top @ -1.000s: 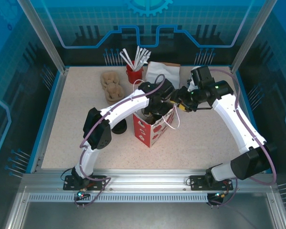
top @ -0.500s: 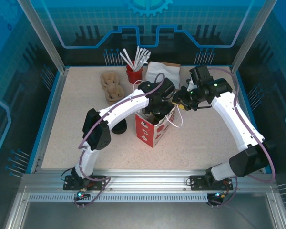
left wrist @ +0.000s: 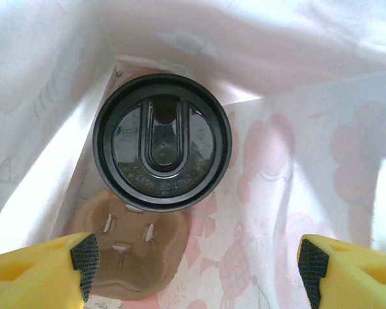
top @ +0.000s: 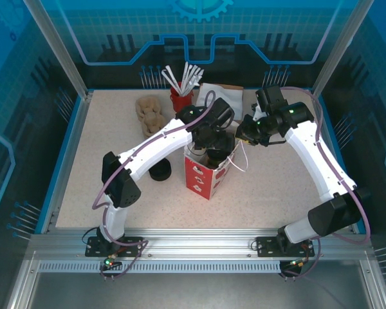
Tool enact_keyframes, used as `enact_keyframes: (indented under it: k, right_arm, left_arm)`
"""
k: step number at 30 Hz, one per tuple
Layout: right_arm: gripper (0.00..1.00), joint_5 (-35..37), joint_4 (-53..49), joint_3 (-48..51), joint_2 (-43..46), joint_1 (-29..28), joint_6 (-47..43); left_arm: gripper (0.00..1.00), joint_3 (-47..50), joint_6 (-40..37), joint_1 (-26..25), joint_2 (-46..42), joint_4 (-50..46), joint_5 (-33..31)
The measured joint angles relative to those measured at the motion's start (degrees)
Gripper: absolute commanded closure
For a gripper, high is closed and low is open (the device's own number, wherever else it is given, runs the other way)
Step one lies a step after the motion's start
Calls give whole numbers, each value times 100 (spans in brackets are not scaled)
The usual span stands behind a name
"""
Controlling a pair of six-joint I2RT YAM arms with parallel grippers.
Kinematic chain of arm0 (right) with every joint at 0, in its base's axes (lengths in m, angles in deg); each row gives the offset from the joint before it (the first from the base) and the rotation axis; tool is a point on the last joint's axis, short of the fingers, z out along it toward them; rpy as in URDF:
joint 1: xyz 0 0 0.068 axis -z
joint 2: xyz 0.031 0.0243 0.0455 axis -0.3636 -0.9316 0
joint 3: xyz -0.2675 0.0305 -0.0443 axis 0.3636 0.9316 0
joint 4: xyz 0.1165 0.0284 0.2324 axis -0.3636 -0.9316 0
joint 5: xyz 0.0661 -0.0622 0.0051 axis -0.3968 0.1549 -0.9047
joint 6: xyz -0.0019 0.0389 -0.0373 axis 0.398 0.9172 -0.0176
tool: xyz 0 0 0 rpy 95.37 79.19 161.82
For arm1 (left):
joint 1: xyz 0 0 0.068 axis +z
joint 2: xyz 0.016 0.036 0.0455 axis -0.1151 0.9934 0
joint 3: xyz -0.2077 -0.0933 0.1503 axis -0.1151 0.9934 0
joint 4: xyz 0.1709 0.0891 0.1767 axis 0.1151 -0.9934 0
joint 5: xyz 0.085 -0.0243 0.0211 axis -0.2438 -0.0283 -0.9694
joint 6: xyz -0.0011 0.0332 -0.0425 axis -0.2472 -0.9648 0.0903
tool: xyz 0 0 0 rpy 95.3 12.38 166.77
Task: Pack the takeout coffee
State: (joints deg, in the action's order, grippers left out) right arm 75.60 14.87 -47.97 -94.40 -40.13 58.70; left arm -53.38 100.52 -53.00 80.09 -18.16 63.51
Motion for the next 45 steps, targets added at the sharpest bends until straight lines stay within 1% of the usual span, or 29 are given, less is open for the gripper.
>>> enact_keyframes:
  k: [5, 10, 14, 19, 25, 30, 36, 45]
  right_arm:
    - [94, 11, -17, -9, -4, 0, -192]
    - [100, 9, -24, -39, -4, 11, -428]
    - [100, -11, -22, -44, -4, 44, -627]
    - [100, -153, -15, -52, -4, 160, -903]
    - [100, -645, 37, -50, -4, 227, -1322]
    - [100, -1161, 245, 83, -4, 243, -1650]
    - [100, -1646, 409, 205, -4, 243, -1934]
    - [100, -2214, 636, 619, 164, 243, -2446]
  left_arm:
    - [19, 0, 55, -24, -111, -55, 0]
    - [20, 7, 94, -28, -413, 15, 87]
    - [22, 170, 144, -39, -1045, 369, 227]
    - [22, 258, 210, -68, -1720, 640, 232]
    - [20, 691, 223, -44, -2273, 870, -142]
    - [20, 1073, 146, 302, -2583, 938, -483]
    - [20, 1224, 114, 671, -2756, 938, -739]
    - [19, 1576, 118, 1082, -2990, 940, -911]
